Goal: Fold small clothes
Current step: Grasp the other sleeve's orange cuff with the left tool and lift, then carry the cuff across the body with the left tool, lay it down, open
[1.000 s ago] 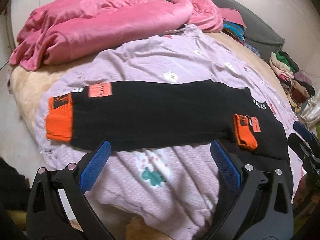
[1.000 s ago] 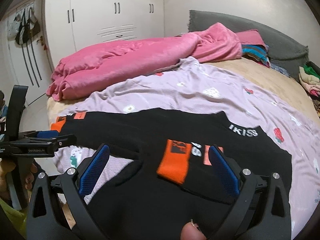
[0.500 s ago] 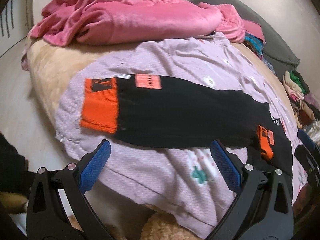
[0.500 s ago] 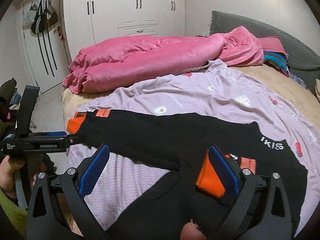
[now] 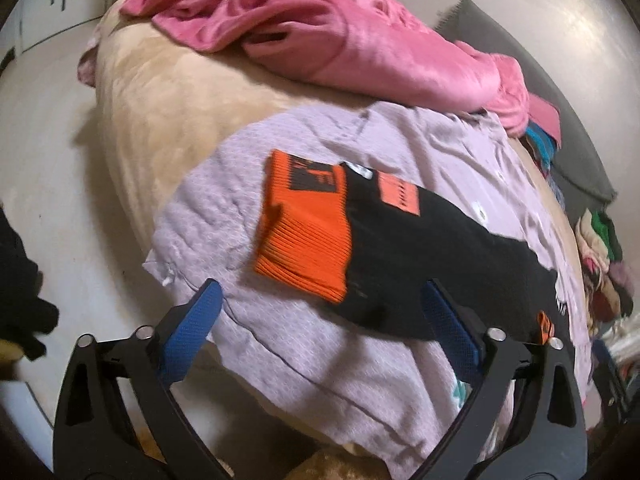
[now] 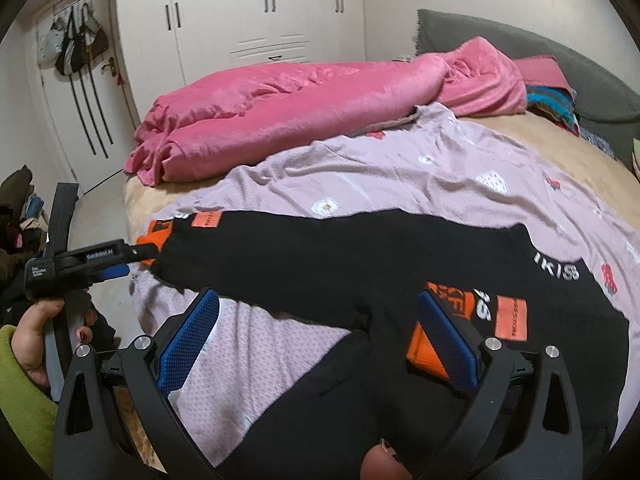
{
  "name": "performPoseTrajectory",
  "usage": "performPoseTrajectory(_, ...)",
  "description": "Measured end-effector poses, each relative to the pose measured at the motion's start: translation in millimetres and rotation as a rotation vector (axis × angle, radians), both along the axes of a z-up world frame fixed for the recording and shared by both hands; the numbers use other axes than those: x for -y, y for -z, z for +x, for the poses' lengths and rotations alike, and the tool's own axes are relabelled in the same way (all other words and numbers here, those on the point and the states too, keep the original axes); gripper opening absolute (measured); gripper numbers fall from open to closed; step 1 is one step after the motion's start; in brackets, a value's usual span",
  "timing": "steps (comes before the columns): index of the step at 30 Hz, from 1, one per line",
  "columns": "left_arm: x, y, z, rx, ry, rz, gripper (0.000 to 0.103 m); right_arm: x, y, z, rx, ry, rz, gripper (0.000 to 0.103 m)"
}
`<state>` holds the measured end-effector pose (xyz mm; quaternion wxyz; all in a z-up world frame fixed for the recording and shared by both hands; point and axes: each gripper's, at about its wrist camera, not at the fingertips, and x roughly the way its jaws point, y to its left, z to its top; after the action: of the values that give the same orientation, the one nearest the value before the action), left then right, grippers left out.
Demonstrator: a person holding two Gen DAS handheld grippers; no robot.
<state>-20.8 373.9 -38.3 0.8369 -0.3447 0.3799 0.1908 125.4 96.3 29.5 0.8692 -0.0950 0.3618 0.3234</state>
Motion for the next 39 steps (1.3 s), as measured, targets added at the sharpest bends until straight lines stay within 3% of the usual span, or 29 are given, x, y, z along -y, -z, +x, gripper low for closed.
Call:
performPoseTrajectory(3, -5.6, 3.3, 2.2, 0.016, -0.024, -0.021, 0.057, 10.1, 5.6, 2.3, -0.021, 0.028, 0.004, 0.099)
performPoseTrajectory(7, -11.0, 5.3, 9.6, 0.016, -0.049, -0.013, 0.044, 24.2, 9.0, 4.5, -0.038, 0.062, 0.013, 0.099)
performPoseTrajectory(8, -12.6, 4.5, 10.9, 0.014, -0.057, -0.003, 0.033, 28.8, 9.4, 5.0, -0.042, 0.072, 0.017, 0.099)
performPoseTrajectory(9, -13.7, 2.5, 11.1, 0.019, -0.062, 0.004, 0.013, 31.7, 9.5, 5.6, -0.044, 0.078, 0.019, 0.099)
performPoseTrajectory(10, -14.5, -0.7, 10.9, 0.039, -0.058, 0.001, 0.008, 35.5, 9.2, 6.3, -0.045, 0.086, 0.023, 0.099)
performPoseTrajectory(24, 30.8, -103.1, 20.9, 0.269, 0.085, 0.099, 0.005, 92.1, -10.0, 8.4, -0.021, 0.191, 0.109, 0.099)
performPoseTrajectory(39, 118.5, -166.0, 69.5, 0.365, 0.293, 0.166, 0.005, 184.0, -23.1, 4.2, 0.004, 0.362, 0.206, 0.099)
